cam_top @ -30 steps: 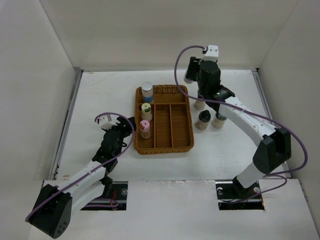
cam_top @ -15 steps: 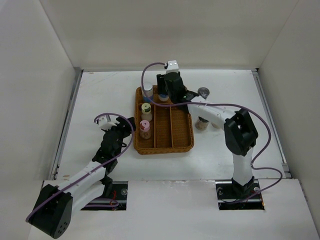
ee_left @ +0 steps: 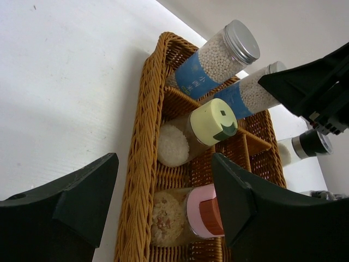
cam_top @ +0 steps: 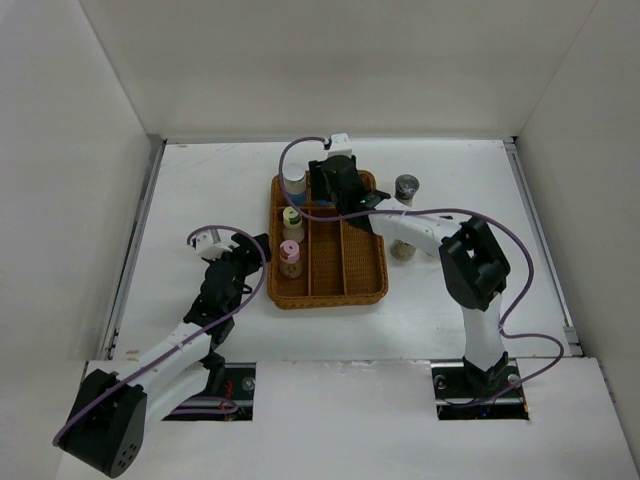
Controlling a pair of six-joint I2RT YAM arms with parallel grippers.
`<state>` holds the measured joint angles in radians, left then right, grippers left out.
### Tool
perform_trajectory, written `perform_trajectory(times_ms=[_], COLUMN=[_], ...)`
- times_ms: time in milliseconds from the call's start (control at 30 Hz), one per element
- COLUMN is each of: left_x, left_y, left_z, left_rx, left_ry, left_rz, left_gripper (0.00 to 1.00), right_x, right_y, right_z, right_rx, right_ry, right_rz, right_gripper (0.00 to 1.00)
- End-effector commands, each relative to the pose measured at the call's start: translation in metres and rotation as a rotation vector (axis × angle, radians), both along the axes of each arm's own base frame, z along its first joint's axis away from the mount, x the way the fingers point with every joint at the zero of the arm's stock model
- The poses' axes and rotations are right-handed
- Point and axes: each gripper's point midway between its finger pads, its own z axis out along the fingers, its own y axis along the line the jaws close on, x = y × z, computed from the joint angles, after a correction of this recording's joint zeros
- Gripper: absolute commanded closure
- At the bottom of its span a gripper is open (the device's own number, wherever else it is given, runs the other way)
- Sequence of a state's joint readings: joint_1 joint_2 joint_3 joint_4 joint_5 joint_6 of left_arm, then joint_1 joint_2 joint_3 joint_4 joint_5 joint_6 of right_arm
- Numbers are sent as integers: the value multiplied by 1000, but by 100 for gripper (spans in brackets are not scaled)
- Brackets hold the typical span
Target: Organize the condiment bottles
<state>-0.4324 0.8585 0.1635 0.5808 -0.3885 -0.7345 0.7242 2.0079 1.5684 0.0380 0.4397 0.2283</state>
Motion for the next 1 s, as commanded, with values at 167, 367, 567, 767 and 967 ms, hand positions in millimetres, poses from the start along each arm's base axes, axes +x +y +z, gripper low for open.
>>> perform_trajectory(times_ms=[167, 367, 567, 767, 967], left_x=[2, 2, 2, 2, 3], left_y=[-1, -2, -1, -4, -4], left_z=[16, 18, 17, 15, 15], left_rx=[-41, -42, -42, -42, -42], left_ry=[-58, -62, -59, -53, -50], left_rz=[-11, -17, -13, -22, -21], left_gripper=[32, 33, 33, 33, 33], right_x=[-1, -15, -18, -17, -10], right_y=[4, -11, -82, -179, -215], right_z=[66, 110, 129, 87, 44], right_rx=[162, 233, 240, 97, 4], right_ry=[-130, -208, -231, -142, -48], right_rz=[0, 19, -97, -316, -388], right_gripper=[26, 22, 20, 15, 12])
